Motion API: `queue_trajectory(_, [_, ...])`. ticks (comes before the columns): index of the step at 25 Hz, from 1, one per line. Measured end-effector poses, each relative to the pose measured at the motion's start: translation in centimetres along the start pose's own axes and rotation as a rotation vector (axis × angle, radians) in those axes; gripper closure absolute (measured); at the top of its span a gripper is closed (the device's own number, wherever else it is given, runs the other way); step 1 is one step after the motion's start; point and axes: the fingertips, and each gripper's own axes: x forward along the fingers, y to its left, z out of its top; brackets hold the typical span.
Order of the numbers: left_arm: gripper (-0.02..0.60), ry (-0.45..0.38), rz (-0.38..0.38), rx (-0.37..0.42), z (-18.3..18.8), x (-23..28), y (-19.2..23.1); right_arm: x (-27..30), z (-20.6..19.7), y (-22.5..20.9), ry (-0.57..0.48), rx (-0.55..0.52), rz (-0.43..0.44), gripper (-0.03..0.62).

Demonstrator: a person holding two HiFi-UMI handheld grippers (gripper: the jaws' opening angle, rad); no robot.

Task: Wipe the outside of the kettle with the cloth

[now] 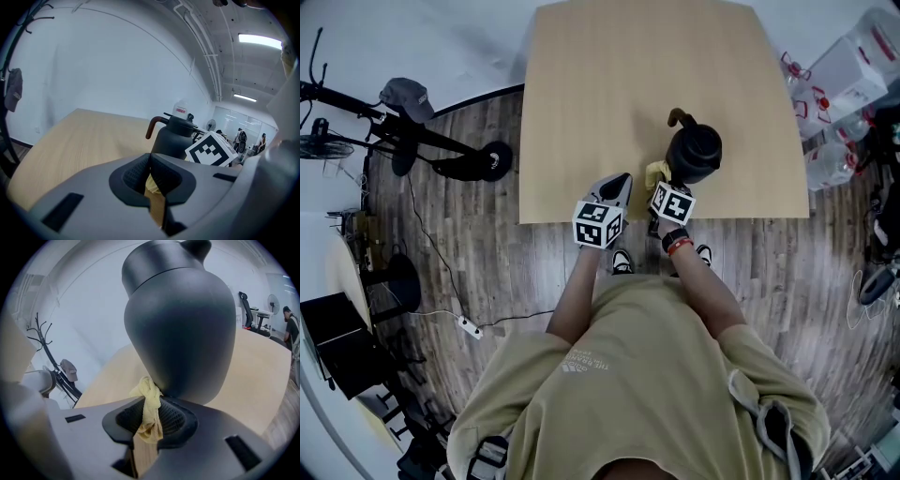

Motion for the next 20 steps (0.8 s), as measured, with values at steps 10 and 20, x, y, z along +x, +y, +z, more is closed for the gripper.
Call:
queue_trajectory(10, [0.557, 0.005, -0.011, 0.000, -0.3, 0.7, -1.9, -2.2, -0.2, -1.6, 0.027, 0.014, -0.012, 0.500])
queue_trajectory(20, [0.557, 0.004, -0.028, -0.001, -0.5, 1.6, -4.8, -4.2, -0.9, -4.1, 0.046, 0.049, -0.003, 0.500])
